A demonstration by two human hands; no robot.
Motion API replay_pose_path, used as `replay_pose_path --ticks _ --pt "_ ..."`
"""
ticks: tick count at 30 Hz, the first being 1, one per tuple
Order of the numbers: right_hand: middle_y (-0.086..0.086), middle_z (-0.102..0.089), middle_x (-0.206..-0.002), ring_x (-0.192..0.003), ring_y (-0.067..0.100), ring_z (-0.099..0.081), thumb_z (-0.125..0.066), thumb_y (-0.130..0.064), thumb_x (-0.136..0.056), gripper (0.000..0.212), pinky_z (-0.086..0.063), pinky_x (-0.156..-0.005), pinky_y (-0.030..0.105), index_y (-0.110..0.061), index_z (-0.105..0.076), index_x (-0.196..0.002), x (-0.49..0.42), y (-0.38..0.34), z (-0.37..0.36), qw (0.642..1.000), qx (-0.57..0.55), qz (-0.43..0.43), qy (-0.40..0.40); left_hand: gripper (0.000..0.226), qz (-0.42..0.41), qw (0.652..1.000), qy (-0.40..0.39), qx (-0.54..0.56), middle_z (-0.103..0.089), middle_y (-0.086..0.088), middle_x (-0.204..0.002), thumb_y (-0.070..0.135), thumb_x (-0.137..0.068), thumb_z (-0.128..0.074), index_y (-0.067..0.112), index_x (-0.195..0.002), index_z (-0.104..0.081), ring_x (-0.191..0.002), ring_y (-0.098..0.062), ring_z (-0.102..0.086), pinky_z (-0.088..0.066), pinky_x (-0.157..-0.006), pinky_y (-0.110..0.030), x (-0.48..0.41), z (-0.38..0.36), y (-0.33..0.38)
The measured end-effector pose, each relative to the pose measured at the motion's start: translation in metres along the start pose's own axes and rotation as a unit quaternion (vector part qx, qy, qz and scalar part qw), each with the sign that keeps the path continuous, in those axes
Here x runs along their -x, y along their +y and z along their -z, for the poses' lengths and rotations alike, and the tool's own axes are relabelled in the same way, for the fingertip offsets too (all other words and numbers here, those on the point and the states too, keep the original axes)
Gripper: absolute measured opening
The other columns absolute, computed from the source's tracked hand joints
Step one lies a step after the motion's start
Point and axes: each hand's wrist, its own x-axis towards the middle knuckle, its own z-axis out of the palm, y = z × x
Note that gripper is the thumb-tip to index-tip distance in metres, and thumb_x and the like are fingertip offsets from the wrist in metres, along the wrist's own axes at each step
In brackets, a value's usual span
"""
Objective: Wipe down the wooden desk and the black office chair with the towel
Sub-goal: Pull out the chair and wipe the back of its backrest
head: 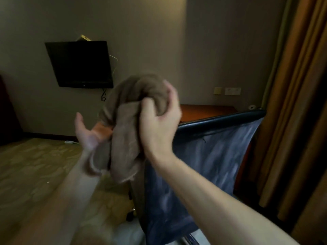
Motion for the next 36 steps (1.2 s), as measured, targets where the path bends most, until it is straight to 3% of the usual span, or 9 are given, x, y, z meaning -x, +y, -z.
replay_pose_path --ticks 3,5,12,18,21,23,25,32,36 --pt "0.002 -0.07 -0.113 -0.104 0.009 -0.066 -0.06 -0.006 -0.084 0.044 -0.052 -0.097 0.026 -0.008 -0.061 -0.128 -0.028 -0.013 0.026 0.996 -0.035 0.008 0.08 0.074 0.069 0.996 -0.058 0.016 -0.069 -0.018 -0.129 0.068 -0.097 -0.039 0.008 -0.134 -0.06 -0.12 -0.035 -0.066 -0.055 -0.098 -0.051 0.002 -0.022 -0.002" --pt "0.003 -0.069 -0.113 -0.104 0.009 -0.065 -0.06 -0.003 -0.087 0.04 -0.051 -0.097 0.028 -0.008 -0.06 -0.127 -0.038 -0.027 0.05 0.995 0.001 0.05 0.09 0.068 0.038 0.991 -0.095 -0.086 -0.067 -0.015 -0.128 0.062 -0.102 -0.032 0.007 -0.13 -0.061 -0.127 -0.031 -0.06 -0.039 -0.117 -0.05 0.006 -0.041 -0.008" --pt "0.003 -0.058 -0.119 -0.109 0.003 -0.059 -0.056 -0.01 -0.087 0.046 -0.044 -0.098 0.016 0.0 -0.049 -0.131 -0.064 -0.043 0.14 0.964 0.07 0.153 0.205 0.062 -0.054 0.902 -0.213 -0.371 -0.072 0.0 -0.125 0.053 -0.109 -0.022 0.017 -0.118 -0.071 -0.124 -0.005 -0.06 -0.034 -0.117 -0.029 0.032 -0.088 -0.038" --pt "-0.007 -0.053 -0.119 -0.107 -0.013 -0.054 -0.059 -0.011 -0.086 0.051 -0.038 -0.092 0.005 0.0 -0.045 -0.134 -0.059 -0.01 0.162 0.964 0.138 0.191 0.127 0.07 -0.025 0.889 -0.207 -0.408 -0.071 -0.002 -0.126 0.053 -0.109 -0.016 0.01 -0.124 -0.07 -0.116 0.0 -0.06 -0.029 -0.121 -0.036 0.031 -0.093 -0.064" --pt "0.003 -0.055 -0.131 -0.128 0.008 -0.051 -0.06 -0.021 -0.084 0.054 -0.038 -0.113 0.034 -0.008 -0.05 -0.135 -0.052 0.027 0.148 0.955 0.204 0.214 -0.03 0.077 -0.031 0.897 -0.219 -0.383 -0.073 0.001 -0.125 0.06 -0.106 -0.012 0.014 -0.126 -0.07 -0.118 -0.004 -0.063 -0.039 -0.106 -0.029 0.028 -0.09 -0.07" --pt "0.006 -0.053 -0.144 -0.143 0.025 -0.042 -0.06 -0.035 -0.082 0.056 -0.022 -0.117 0.065 -0.016 -0.058 -0.135 -0.04 0.06 0.139 0.892 0.328 0.269 -0.153 0.085 -0.002 0.921 -0.229 -0.313 -0.073 -0.006 -0.124 0.068 -0.102 -0.01 0.011 -0.13 -0.067 -0.116 -0.012 -0.067 -0.05 -0.094 -0.028 0.024 -0.086 -0.071" --pt "0.007 -0.053 -0.149 -0.149 0.03 -0.036 -0.059 -0.044 -0.082 0.058 -0.013 -0.116 0.072 -0.023 -0.063 -0.135 -0.022 0.097 0.13 0.818 0.428 0.333 -0.192 0.095 0.024 0.933 -0.25 -0.257 -0.071 -0.01 -0.128 0.079 -0.095 -0.008 0.015 -0.134 -0.065 -0.121 -0.021 -0.066 -0.05 -0.103 -0.038 0.013 -0.077 -0.07" --pt "0.005 -0.05 -0.153 -0.15 0.031 -0.033 -0.058 -0.044 -0.091 0.052 -0.01 -0.118 0.066 -0.029 -0.056 -0.141 0.006 0.156 0.113 0.787 0.428 0.422 -0.141 0.106 0.119 0.928 -0.337 -0.103 -0.057 -0.014 -0.148 0.094 -0.083 -0.018 0.018 -0.149 -0.049 -0.135 -0.036 -0.055 -0.039 -0.115 -0.055 -0.012 -0.047 -0.063" --pt "0.006 -0.05 -0.153 -0.15 0.029 -0.033 -0.065 -0.03 -0.095 0.041 -0.01 -0.12 0.064 -0.025 -0.064 -0.136 -0.001 0.176 0.142 0.648 0.438 0.538 -0.314 0.101 0.055 0.935 -0.3 -0.18 -0.061 -0.008 -0.145 0.088 -0.087 -0.012 0.018 -0.144 -0.056 -0.144 -0.029 -0.045 -0.019 -0.125 -0.055 -0.015 -0.042 -0.061"
